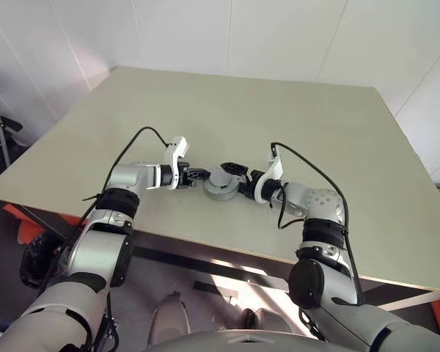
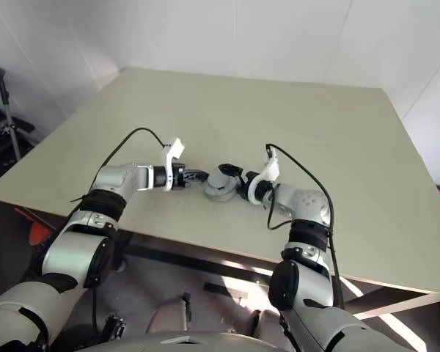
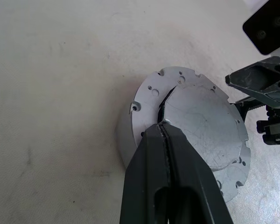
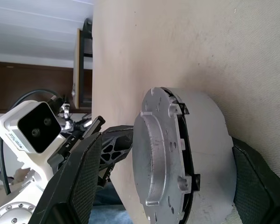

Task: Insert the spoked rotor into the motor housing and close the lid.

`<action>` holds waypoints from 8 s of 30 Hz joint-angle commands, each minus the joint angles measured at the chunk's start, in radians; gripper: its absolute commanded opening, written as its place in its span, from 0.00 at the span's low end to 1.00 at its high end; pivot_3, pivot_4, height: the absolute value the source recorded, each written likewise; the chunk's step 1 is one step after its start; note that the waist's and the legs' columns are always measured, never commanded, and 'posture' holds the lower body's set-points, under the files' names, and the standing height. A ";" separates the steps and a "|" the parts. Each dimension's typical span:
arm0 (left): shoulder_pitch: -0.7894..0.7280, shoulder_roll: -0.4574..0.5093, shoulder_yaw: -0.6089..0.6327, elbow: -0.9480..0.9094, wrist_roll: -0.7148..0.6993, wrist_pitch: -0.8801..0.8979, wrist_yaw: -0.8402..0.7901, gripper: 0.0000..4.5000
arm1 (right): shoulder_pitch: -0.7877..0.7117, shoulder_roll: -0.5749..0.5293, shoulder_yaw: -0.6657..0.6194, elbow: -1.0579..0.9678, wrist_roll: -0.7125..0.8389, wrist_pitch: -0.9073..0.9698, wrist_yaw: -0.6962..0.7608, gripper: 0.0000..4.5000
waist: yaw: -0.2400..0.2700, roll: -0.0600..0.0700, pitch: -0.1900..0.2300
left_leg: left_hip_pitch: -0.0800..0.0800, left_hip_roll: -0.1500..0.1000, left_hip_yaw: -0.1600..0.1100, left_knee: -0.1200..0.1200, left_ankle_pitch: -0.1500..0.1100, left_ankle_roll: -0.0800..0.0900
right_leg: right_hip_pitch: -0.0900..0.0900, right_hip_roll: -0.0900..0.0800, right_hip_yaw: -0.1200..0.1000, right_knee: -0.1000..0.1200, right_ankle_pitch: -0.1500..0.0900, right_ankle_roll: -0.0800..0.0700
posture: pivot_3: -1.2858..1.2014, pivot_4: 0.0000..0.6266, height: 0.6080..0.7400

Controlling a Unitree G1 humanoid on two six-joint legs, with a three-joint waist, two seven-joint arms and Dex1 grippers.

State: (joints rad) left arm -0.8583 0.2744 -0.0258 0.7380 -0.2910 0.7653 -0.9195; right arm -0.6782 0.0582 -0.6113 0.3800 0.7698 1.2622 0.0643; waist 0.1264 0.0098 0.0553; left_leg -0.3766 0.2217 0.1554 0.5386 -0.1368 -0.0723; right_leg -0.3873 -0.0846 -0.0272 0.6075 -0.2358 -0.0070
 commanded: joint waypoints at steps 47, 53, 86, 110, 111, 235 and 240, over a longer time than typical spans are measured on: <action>-0.033 -0.008 0.012 0.009 0.003 -0.026 0.001 0.00 | 0.018 -0.030 0.140 -0.073 0.050 -0.055 0.062 0.43 | 0.029 0.000 0.000 | -0.006 0.000 -0.003 0.005 0.000 0.001 | -0.002 0.000 -0.001 0.001 0.003 0.004 | 0.52 0.00 1.00; -0.035 -0.008 0.017 0.013 0.002 -0.030 0.003 0.00 | 0.016 -0.034 0.119 -0.028 0.050 -0.076 0.046 0.43 | 0.028 0.000 0.000 | -0.006 0.000 -0.003 0.006 0.000 0.000 | -0.001 -0.001 -0.001 0.002 0.003 0.005 | 0.52 0.00 1.00; -0.034 -0.025 0.420 -0.035 -0.337 0.086 0.116 0.00 | -0.164 0.063 -0.130 0.034 0.508 -0.230 -0.176 0.43 | 0.024 0.000 0.000 | -0.015 0.001 -0.002 0.008 -0.001 0.002 | -0.013 0.000 -0.002 0.009 0.003 0.004 | 0.52 0.00 1.00; -0.039 -0.075 0.521 -0.010 -0.492 0.194 0.267 0.40 | -0.105 0.025 0.003 -0.016 0.536 -0.267 -0.184 0.43 | 0.027 0.000 0.000 | -0.019 0.001 -0.004 0.012 -0.001 0.002 | -0.014 0.000 -0.004 0.010 0.004 0.005 | 0.52 0.00 1.00; -0.035 -0.072 0.521 -0.003 -0.490 0.191 0.269 0.48 | -0.107 0.023 0.003 -0.015 0.538 -0.268 -0.185 0.43 | 0.027 0.000 0.000 | -0.019 0.001 -0.005 0.012 -0.001 0.002 | -0.014 0.000 -0.004 0.010 0.004 0.005 | 0.52 0.00 1.00; 0.000 0.040 0.676 0.250 -0.431 -0.146 0.562 0.50 | -0.078 -0.136 0.149 -0.030 0.258 -0.483 -0.030 0.99 | 0.026 0.000 0.000 | -0.026 0.001 -0.007 0.029 -0.002 0.003 | -0.014 -0.003 -0.005 0.016 0.006 0.009 | 0.52 0.00 1.00; -0.015 0.046 0.688 0.298 -0.429 -0.181 0.607 0.50 | -0.078 -0.135 0.145 -0.026 0.254 -0.484 -0.029 0.99 | 0.026 -0.001 0.000 | -0.025 0.001 -0.007 0.029 -0.002 0.003 | -0.013 -0.003 -0.005 0.016 0.006 0.009 | 0.52 0.00 1.00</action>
State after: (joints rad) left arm -0.8472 0.2949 0.6492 1.0452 -0.7226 0.6204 -0.3295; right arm -0.7279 -0.0741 -0.4595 0.3670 1.0194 0.7819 0.0212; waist 0.1525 0.0091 0.0553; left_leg -0.4008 0.2225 0.1480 0.5676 -0.1384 -0.0693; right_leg -0.3995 -0.0877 -0.0324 0.6240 -0.2292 0.0016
